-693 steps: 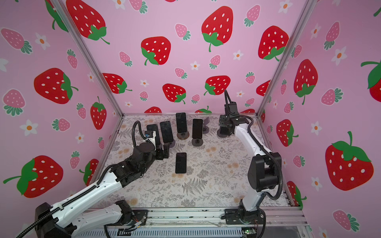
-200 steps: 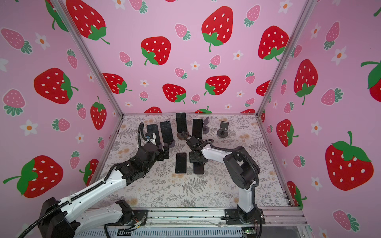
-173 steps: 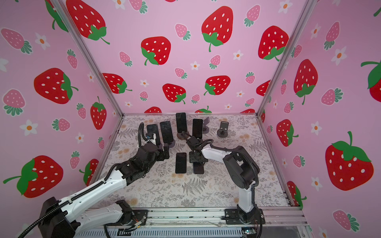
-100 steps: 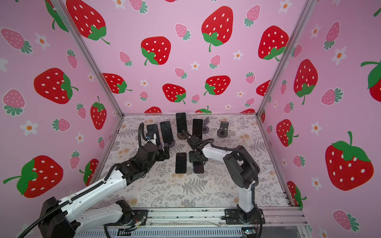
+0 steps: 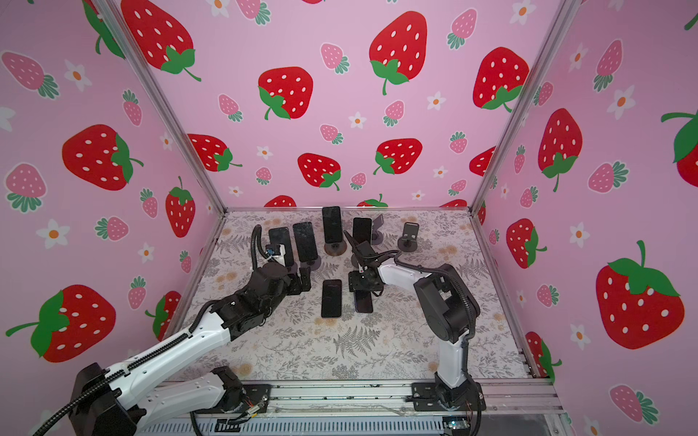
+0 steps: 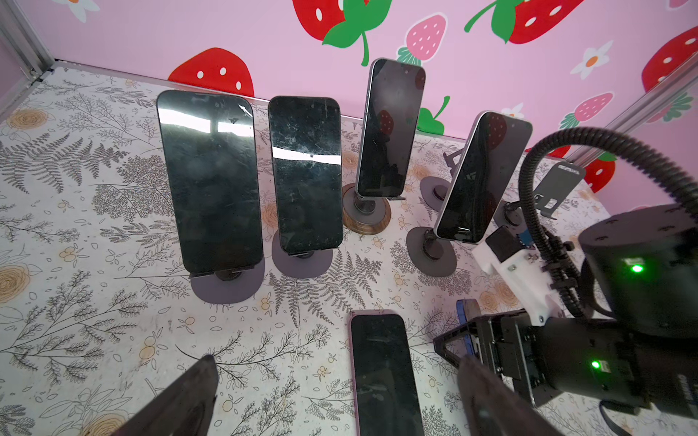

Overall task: Remove the phone from the phone stand
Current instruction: 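Lower the blue-cased phone toward the table beside the pink-cased phone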

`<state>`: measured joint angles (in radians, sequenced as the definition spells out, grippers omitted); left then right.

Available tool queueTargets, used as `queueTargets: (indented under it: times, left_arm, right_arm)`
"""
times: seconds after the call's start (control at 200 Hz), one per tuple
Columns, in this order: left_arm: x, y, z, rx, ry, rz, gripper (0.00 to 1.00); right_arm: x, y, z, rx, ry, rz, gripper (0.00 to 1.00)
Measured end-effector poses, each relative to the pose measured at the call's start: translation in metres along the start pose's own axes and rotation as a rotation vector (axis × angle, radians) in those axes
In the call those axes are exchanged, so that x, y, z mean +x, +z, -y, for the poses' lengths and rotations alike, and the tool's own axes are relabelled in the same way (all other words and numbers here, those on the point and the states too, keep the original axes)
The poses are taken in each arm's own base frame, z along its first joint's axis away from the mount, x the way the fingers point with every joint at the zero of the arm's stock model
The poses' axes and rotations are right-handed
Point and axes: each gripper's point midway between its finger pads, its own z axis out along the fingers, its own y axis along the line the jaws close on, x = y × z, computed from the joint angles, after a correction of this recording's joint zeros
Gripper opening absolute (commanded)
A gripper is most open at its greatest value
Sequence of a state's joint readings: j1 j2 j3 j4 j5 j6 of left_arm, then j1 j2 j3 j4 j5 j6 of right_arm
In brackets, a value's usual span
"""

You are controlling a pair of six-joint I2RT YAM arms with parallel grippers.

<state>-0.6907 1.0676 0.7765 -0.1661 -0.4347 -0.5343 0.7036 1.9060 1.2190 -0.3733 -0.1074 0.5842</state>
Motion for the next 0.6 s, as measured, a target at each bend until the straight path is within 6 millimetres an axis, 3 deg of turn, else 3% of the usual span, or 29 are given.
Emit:
queueTargets:
  times: [0.6]
  left_arm:
    - [0.0002, -0.0025, -0.0012, 0.005, -0.025, 0.005, 1.0]
  right_arm:
    - [0.0011, 0.0001, 0.0011, -0.009, -0.012, 0.016, 0.7]
